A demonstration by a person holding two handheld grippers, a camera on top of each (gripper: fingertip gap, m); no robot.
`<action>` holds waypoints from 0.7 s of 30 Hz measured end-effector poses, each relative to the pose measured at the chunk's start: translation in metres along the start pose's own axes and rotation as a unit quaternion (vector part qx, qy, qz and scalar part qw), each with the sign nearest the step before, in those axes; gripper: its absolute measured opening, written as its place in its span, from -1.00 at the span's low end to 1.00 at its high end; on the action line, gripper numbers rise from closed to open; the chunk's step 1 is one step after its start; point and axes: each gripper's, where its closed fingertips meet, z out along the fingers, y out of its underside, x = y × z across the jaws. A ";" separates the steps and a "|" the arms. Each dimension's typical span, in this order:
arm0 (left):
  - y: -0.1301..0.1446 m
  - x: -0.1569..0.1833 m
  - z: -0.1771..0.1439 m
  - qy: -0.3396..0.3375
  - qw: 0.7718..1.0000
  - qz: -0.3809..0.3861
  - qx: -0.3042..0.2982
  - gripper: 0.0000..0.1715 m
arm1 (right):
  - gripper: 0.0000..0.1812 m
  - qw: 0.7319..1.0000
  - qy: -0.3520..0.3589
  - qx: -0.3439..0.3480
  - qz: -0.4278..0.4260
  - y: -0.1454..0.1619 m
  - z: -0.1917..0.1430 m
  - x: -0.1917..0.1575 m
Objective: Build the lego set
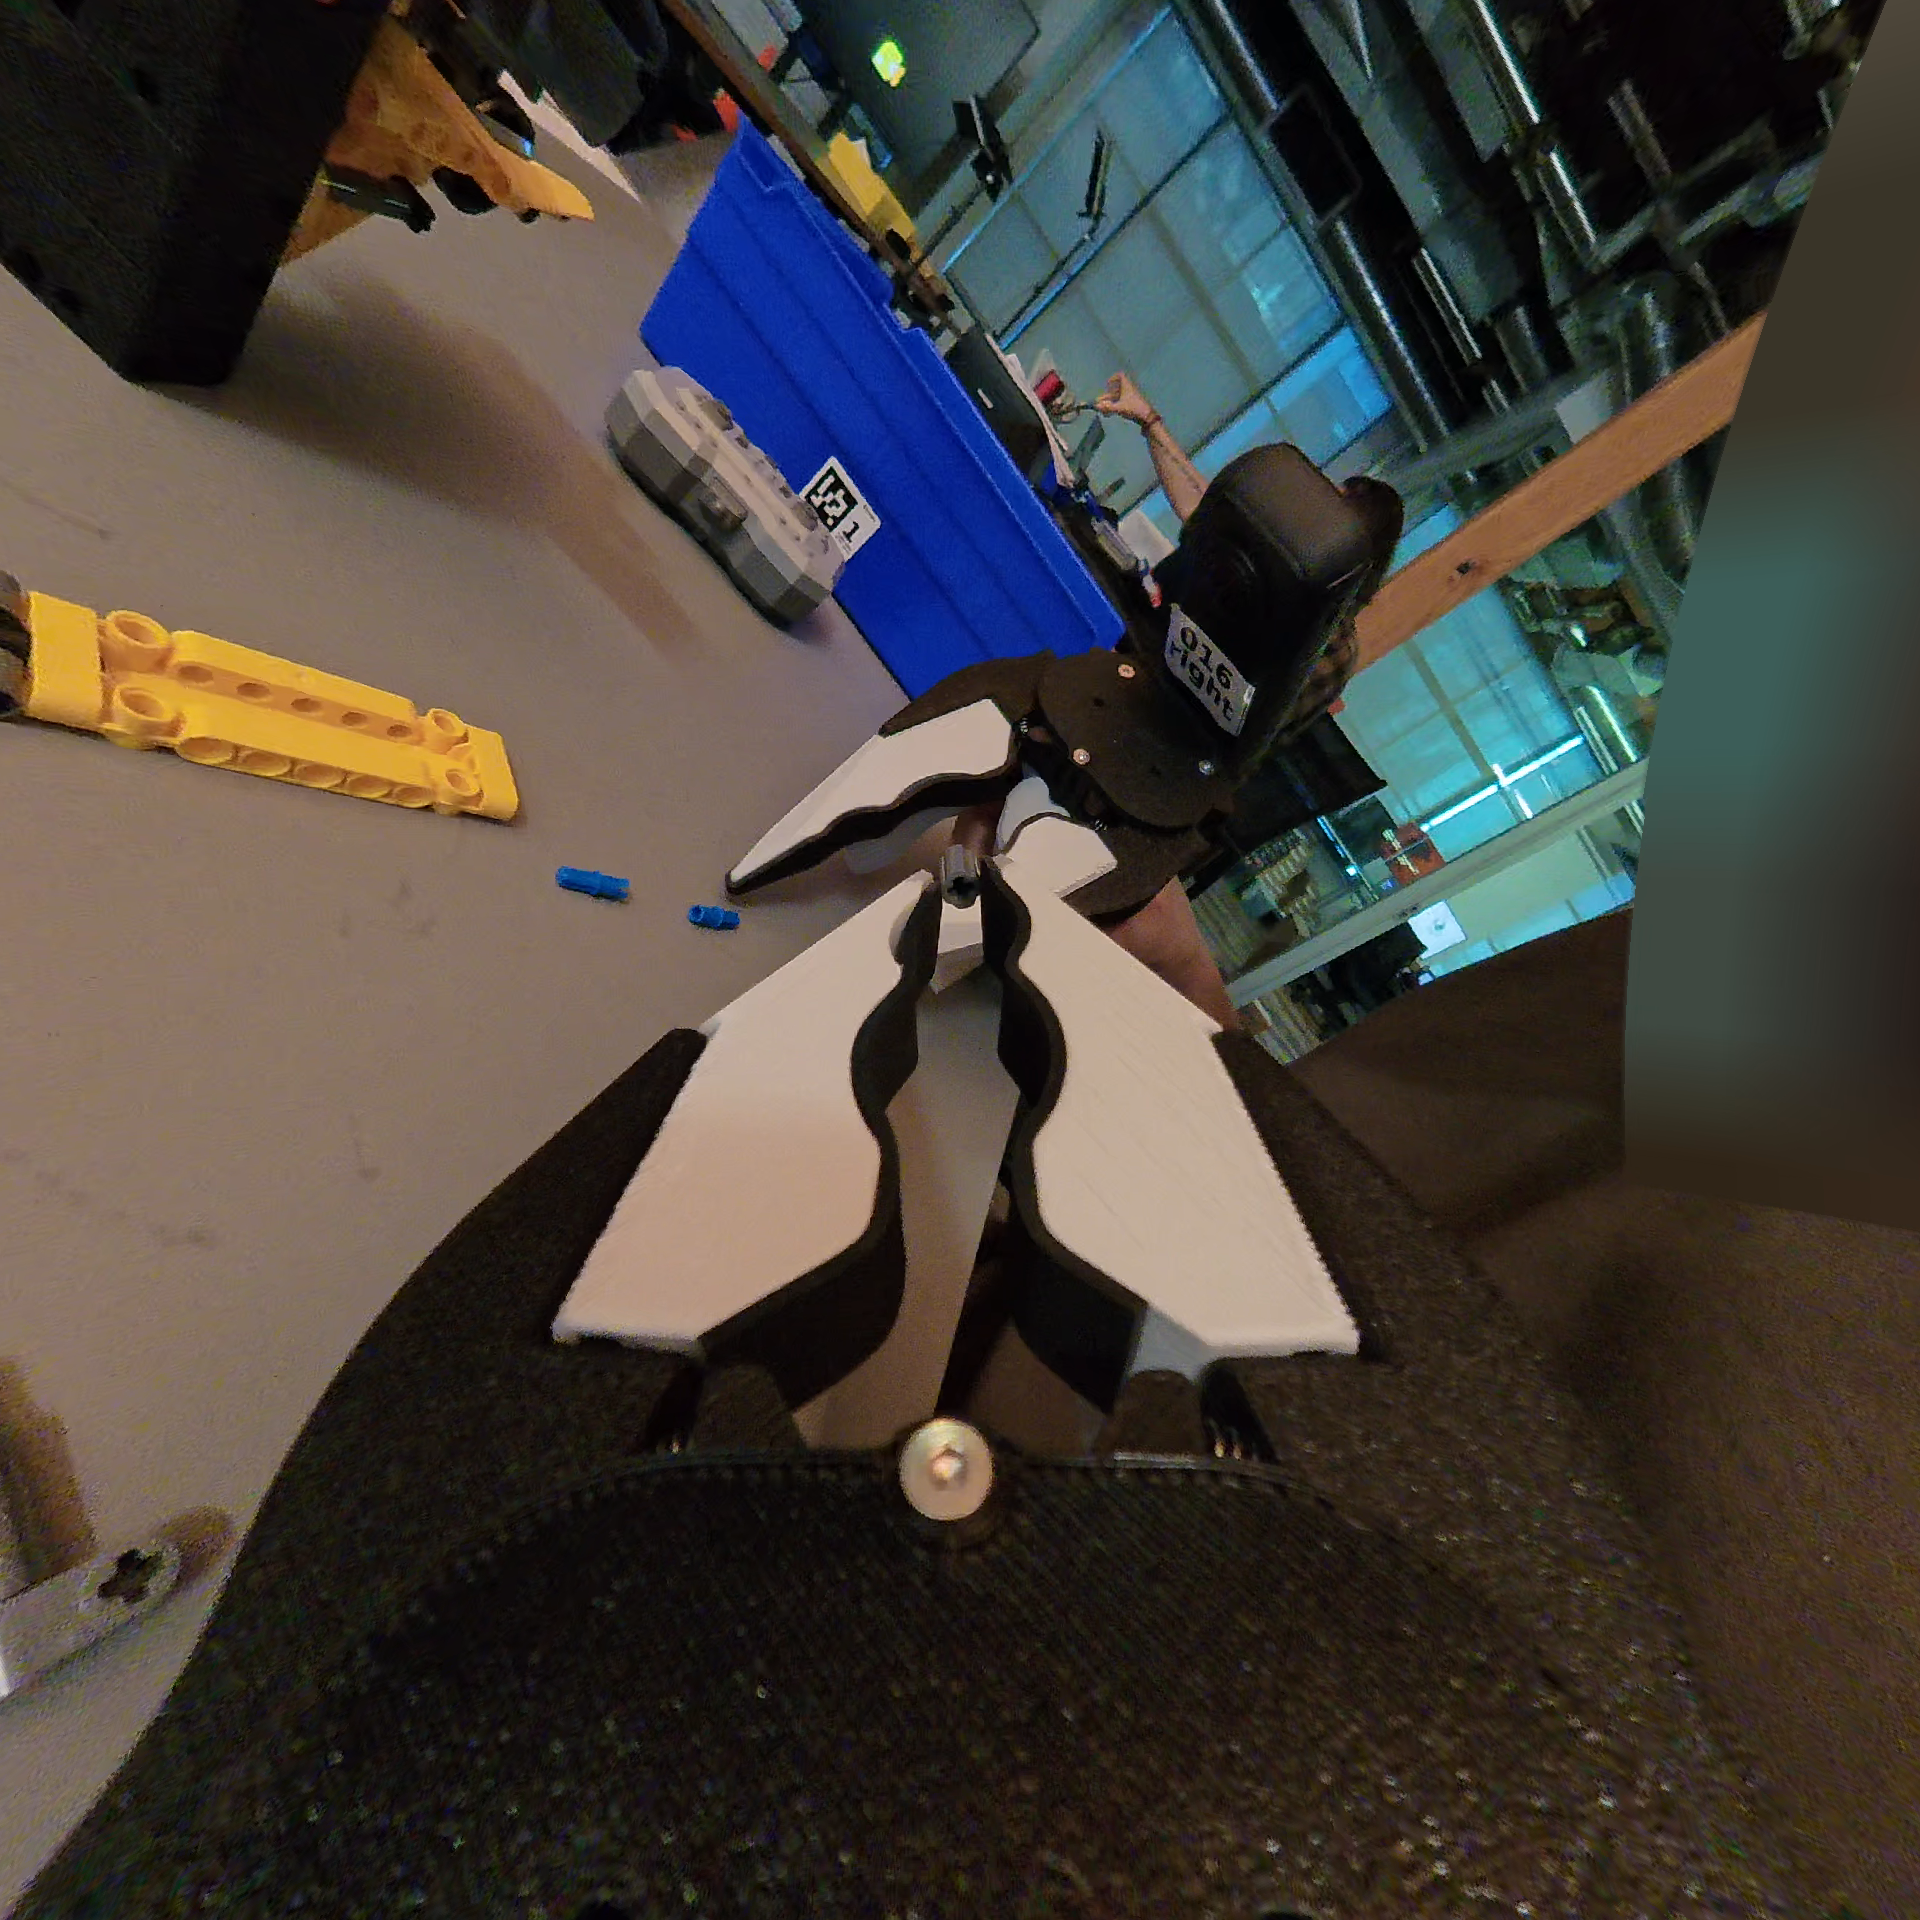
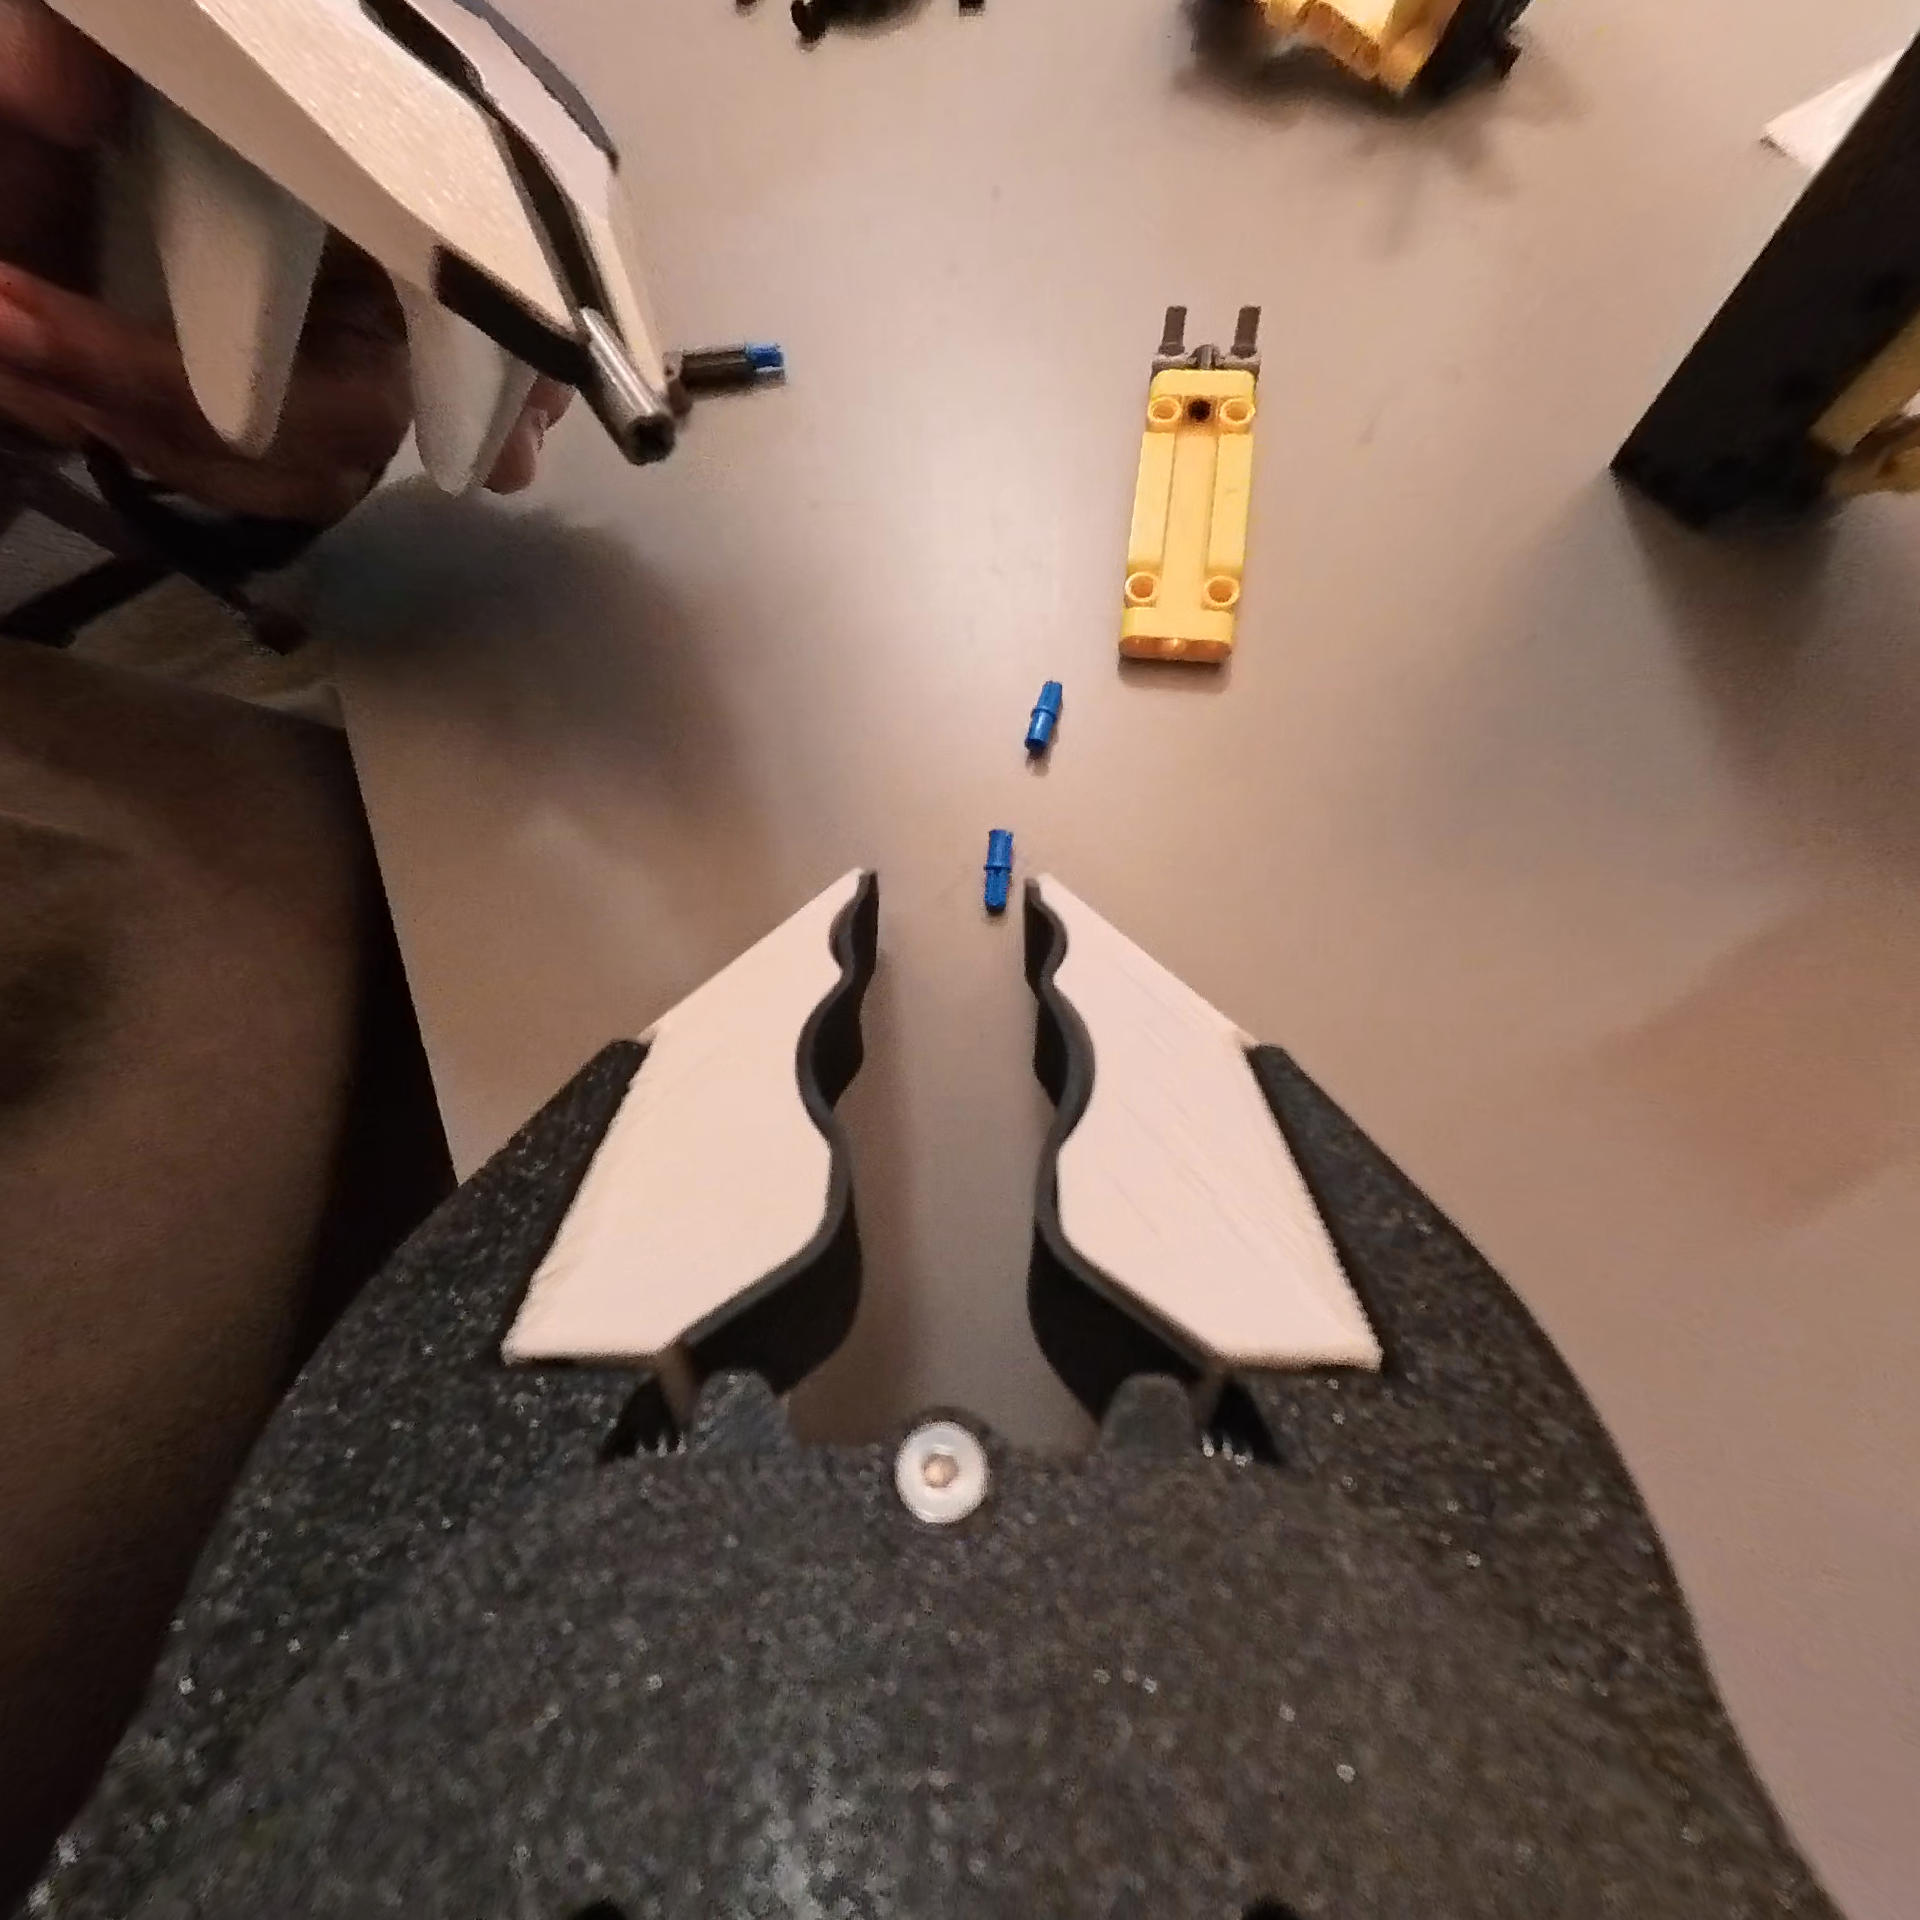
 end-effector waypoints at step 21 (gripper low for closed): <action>-0.012 -0.004 -0.011 0.000 1.000 0.003 0.019 -0.97 | -0.75 0.997 -0.040 0.026 -0.056 -0.011 -0.003 -0.011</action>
